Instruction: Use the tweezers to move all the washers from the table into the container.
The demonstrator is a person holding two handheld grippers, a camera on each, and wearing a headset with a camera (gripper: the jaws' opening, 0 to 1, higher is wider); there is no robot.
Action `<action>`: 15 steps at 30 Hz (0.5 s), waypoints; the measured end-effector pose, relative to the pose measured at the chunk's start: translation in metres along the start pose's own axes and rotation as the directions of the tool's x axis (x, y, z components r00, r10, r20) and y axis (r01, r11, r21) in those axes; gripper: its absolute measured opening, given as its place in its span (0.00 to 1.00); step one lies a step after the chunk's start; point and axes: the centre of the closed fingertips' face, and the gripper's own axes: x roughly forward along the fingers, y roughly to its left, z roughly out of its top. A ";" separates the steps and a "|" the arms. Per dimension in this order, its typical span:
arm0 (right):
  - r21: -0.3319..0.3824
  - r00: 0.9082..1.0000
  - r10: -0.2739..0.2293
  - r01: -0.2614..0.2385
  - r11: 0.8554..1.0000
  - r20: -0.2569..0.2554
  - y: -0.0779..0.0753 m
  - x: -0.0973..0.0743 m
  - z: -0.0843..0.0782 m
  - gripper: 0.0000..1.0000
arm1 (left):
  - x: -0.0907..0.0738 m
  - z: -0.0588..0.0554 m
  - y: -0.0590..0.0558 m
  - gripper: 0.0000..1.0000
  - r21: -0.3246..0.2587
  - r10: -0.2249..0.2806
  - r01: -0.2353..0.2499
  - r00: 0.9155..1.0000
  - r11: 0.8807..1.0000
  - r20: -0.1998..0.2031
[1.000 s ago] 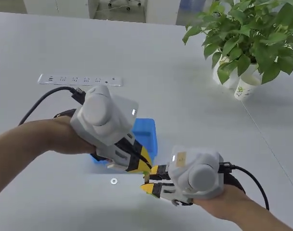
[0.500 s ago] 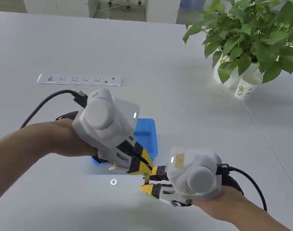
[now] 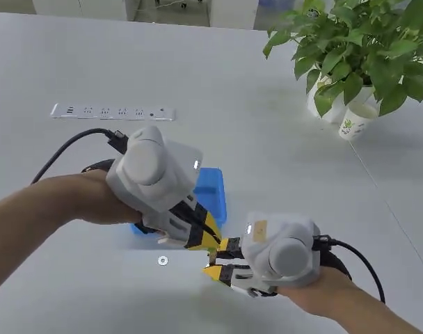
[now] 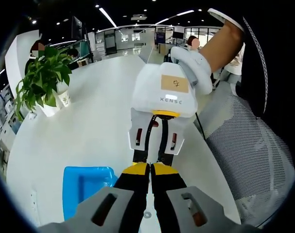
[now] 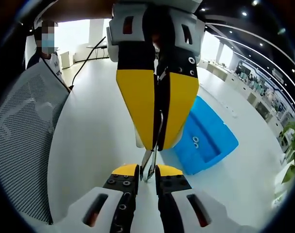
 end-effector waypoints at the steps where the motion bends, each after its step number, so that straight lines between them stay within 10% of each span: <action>1: 0.001 1.000 0.000 0.000 1.000 0.000 0.000 0.000 0.000 0.16 | 0.000 0.000 0.000 0.05 0.003 0.002 -0.002 1.000 1.000 -0.001; 15: 0.011 1.000 -0.001 0.001 1.000 0.002 0.000 0.005 -0.002 0.14 | 0.000 -0.004 0.002 0.05 0.000 0.001 -0.001 1.000 1.000 -0.001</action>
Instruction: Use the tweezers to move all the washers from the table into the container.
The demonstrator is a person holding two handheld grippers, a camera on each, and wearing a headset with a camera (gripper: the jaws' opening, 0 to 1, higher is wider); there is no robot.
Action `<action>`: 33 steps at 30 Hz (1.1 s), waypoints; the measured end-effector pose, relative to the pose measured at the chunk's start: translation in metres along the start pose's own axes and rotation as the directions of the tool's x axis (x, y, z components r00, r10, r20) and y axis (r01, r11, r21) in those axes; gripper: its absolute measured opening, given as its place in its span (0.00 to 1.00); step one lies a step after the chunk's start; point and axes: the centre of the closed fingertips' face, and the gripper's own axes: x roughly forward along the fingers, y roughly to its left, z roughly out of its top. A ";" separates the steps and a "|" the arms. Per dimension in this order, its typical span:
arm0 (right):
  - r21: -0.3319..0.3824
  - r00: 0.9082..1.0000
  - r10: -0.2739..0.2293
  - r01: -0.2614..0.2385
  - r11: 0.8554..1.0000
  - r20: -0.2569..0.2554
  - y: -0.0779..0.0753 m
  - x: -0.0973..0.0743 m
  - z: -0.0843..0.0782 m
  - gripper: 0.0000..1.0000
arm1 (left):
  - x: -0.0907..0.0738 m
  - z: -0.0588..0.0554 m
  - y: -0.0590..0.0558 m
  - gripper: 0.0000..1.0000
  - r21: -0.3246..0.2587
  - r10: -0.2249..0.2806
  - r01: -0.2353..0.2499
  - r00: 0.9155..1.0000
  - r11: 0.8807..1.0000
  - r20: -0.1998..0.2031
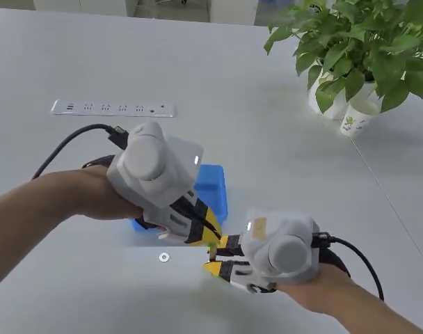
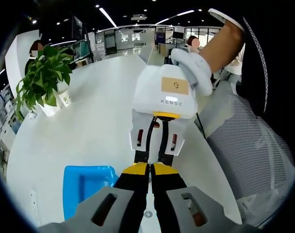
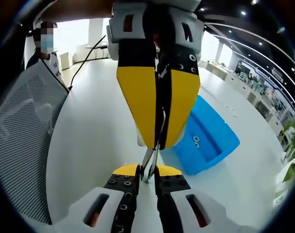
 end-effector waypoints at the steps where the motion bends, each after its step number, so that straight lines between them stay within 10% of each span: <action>1: -0.001 1.000 -0.001 0.001 1.000 -0.001 0.000 0.000 0.000 0.14 | 0.000 0.000 0.000 0.05 0.000 0.001 -0.001 1.000 1.000 0.000; 33: 0.055 1.000 0.016 -0.016 0.998 -0.001 0.002 0.002 0.002 0.11 | -0.004 -0.004 -0.001 0.05 -0.014 0.002 -0.002 1.000 1.000 -0.002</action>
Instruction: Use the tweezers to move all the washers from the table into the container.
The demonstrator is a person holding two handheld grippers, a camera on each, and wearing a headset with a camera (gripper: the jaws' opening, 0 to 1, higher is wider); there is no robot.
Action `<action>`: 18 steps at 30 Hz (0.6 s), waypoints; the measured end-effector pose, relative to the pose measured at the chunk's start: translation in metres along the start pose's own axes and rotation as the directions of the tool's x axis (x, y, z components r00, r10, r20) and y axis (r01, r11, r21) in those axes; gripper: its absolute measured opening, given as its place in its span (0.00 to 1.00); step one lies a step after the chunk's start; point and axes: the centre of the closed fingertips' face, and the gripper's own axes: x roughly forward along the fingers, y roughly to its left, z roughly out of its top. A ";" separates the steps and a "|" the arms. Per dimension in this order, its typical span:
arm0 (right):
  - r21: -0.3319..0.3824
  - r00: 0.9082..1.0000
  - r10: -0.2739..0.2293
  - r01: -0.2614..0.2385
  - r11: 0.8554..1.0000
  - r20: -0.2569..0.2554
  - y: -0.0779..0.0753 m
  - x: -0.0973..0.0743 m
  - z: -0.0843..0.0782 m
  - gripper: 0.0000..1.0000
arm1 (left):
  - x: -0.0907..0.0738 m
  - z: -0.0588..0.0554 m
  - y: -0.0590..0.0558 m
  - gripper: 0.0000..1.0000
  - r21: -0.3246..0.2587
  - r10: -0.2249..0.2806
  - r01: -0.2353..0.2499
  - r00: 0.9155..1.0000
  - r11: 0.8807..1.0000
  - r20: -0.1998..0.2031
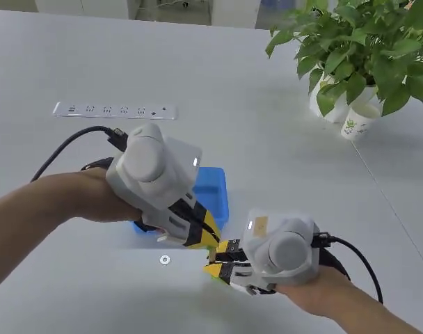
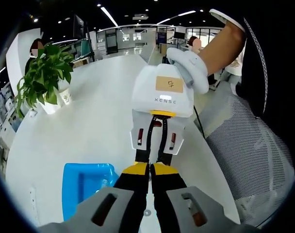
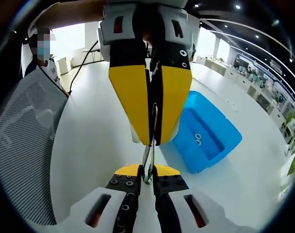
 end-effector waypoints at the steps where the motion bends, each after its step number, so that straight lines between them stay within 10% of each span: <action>1: -0.001 1.000 -0.001 0.001 1.000 0.000 0.000 0.000 0.000 0.11 | 0.000 0.000 0.000 0.05 0.000 0.001 -0.001 1.000 1.000 -0.001; 18: -0.020 1.000 -0.008 0.008 1.000 0.011 -0.002 -0.016 0.014 0.11 | -0.013 0.017 -0.001 0.05 0.023 0.009 -0.009 1.000 1.000 -0.003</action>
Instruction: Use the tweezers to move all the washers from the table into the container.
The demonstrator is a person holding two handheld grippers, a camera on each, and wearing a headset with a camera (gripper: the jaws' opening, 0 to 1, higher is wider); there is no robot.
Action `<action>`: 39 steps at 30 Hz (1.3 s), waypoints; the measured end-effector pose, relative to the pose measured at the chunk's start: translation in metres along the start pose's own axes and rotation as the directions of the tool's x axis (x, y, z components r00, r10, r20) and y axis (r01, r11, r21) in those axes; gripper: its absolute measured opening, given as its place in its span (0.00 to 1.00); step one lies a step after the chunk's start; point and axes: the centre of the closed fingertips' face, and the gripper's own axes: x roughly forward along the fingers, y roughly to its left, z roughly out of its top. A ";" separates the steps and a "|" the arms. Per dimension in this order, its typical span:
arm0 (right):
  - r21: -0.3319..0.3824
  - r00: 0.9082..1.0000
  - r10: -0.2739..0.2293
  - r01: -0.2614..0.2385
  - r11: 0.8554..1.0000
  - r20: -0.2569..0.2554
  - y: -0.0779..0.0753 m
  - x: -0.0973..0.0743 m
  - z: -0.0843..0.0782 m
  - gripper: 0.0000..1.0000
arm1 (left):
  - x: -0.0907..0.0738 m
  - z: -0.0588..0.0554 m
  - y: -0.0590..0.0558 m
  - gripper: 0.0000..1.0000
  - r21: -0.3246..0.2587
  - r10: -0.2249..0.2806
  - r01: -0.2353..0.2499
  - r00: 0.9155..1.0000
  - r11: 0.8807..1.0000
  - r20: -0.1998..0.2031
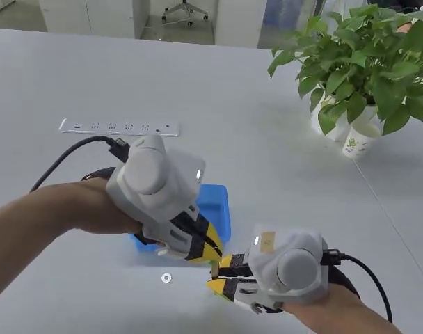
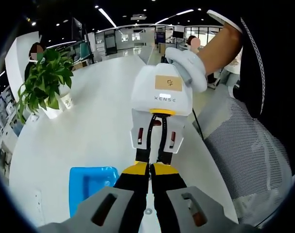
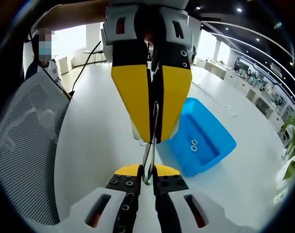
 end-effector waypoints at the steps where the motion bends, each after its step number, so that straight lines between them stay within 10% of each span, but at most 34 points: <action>1: -0.001 1.000 0.000 0.000 1.000 0.000 -0.001 -0.001 0.001 0.11 | -0.001 0.001 0.000 0.05 0.003 0.003 -0.003 1.000 1.000 0.002; 18: -0.046 1.000 -0.013 0.013 0.999 0.006 -0.019 -0.012 0.030 0.11 | -0.027 0.018 0.014 0.05 0.011 0.038 -0.038 0.999 0.999 0.018; 39: -0.110 1.000 -0.013 0.015 0.994 0.019 -0.066 0.001 0.062 0.11 | -0.057 0.015 0.058 0.05 0.005 0.123 -0.123 0.992 0.992 0.018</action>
